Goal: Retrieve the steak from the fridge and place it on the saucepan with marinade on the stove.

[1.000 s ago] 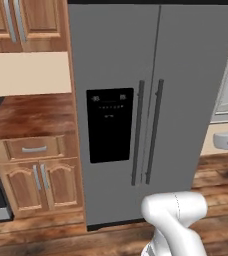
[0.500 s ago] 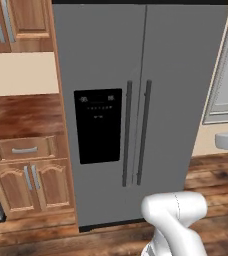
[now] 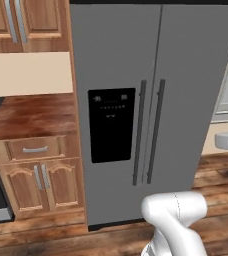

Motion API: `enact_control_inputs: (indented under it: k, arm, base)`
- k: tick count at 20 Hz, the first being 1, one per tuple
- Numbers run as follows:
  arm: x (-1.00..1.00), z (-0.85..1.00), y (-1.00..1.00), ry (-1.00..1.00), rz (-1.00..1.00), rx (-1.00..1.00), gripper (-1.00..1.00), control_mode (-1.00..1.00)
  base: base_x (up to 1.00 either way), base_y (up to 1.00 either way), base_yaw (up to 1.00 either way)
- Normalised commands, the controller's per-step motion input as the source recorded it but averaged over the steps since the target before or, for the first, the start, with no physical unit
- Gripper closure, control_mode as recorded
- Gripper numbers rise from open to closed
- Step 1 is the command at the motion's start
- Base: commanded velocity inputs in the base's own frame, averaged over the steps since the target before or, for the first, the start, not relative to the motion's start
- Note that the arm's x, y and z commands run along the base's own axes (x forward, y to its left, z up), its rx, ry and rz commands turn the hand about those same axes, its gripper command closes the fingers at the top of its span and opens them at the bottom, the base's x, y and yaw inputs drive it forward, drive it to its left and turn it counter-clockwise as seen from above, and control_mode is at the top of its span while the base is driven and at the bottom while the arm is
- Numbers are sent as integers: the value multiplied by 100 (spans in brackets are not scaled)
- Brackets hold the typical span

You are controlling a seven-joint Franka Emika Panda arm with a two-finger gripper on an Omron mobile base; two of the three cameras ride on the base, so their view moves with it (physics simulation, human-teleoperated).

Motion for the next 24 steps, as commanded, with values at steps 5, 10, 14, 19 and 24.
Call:
enact_control_inputs:
  k: [5, 10, 14, 19, 24]
  arm:
    - [0, 0, 0, 0, 0, 0, -100, 100]
    - [0, 0, 0, 0, 0, 0, -100, 100]
    - [0, 0, 0, 0, 0, 0, -100, 100]
    - [12, 0, 0, 3, 0, 0, -100, -100]
    - [63, 0, 0, 7, 0, 0, -100, -100]
  base:
    - [0, 17, -1]
    - [0, 0, 0]
    - [0, 0, 0]
    - [0, 0, 0]
    - [0, 0, 0]
